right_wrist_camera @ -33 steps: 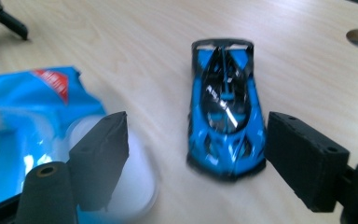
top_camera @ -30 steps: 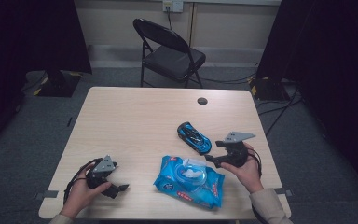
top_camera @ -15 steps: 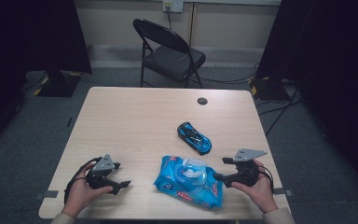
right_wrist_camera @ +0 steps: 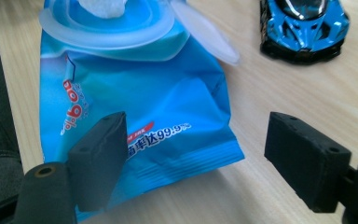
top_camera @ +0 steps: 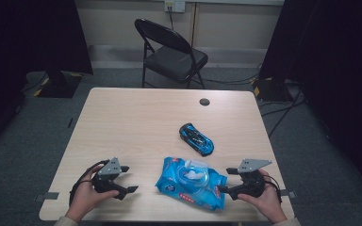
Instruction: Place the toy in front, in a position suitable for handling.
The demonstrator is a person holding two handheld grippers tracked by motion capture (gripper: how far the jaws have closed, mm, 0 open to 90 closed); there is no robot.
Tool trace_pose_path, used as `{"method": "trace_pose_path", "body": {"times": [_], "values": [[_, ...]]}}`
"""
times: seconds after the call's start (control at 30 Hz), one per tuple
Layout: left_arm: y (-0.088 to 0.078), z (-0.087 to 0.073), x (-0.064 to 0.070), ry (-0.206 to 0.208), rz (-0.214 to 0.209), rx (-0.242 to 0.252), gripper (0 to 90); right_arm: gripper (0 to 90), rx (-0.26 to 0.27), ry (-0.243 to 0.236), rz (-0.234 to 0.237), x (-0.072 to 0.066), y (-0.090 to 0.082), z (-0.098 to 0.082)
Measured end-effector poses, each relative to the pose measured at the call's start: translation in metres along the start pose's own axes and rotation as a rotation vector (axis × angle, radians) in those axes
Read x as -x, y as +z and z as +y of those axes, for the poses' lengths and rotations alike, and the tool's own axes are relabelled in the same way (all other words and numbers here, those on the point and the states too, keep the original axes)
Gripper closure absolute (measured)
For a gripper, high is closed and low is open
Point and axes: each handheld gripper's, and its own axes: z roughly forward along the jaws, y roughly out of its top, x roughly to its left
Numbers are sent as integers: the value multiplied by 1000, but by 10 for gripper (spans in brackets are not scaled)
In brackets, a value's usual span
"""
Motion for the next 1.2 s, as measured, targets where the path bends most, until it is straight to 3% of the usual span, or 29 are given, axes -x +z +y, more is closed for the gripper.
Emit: {"method": "trace_pose_path", "body": {"times": [0.13, 0.4, 0.63, 1.03, 1.2], "values": [[8, 10, 11, 52, -36, -8, 168, 254, -7, -11, 17, -2, 4, -2], [9, 14, 14, 44, -49, 4, 174, 307, -33, -20, 38, -7, 12, -1], [11, 17, 17, 59, -75, 19, 187, 298, -38, -19, 67, -14, 24, 5], [7, 15, 13, 32, -66, 11, 189, 308, 10, -26, 25, -33, 57, 26], [-1, 11, 5, 3, -15, 13, 155, 318, 24, -33, 5, -41, 81, 44]]}}
